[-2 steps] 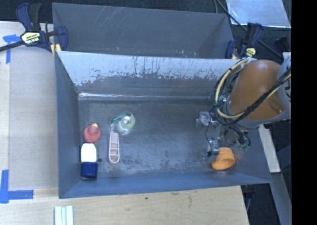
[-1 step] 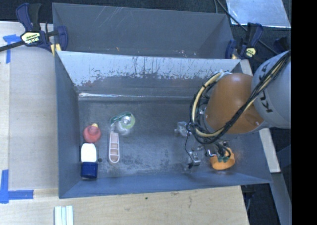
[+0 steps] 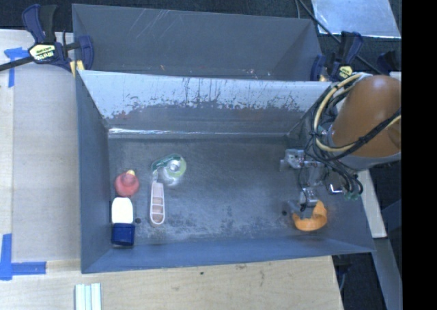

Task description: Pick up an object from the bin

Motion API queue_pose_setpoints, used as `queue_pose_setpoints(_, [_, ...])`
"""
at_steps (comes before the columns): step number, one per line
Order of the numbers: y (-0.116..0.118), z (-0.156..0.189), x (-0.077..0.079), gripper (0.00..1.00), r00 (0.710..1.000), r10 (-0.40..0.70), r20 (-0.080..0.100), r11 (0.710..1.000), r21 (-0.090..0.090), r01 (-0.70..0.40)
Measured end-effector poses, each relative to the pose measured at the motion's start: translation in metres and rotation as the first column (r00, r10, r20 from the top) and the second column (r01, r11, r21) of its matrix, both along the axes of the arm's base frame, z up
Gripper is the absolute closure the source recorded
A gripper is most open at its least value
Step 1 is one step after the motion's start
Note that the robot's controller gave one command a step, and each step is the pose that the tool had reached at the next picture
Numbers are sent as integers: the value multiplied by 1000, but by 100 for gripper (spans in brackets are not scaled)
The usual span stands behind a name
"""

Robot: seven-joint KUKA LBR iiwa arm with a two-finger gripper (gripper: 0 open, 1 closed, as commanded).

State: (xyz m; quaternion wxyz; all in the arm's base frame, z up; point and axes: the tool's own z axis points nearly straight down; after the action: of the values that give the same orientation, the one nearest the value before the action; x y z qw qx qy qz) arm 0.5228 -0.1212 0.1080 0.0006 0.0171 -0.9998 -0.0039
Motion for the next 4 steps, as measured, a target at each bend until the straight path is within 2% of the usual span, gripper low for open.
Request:
queue_pose_setpoints(1, [68, 6, 31, 0, 997, -72, 9, 997, -8, 72])
queue_pose_setpoints(2, [40, 4, -13, 0, 1000, 13, 3, 1000, -2, -13])
queue_pose_setpoints(3, [8, -4, 1, 0, 997, 76, 12, 997, -10, -76])
queue_pose_setpoints(4, [14, -37, -1, 100, 1000, 19, 7, 1000, -3, -19])
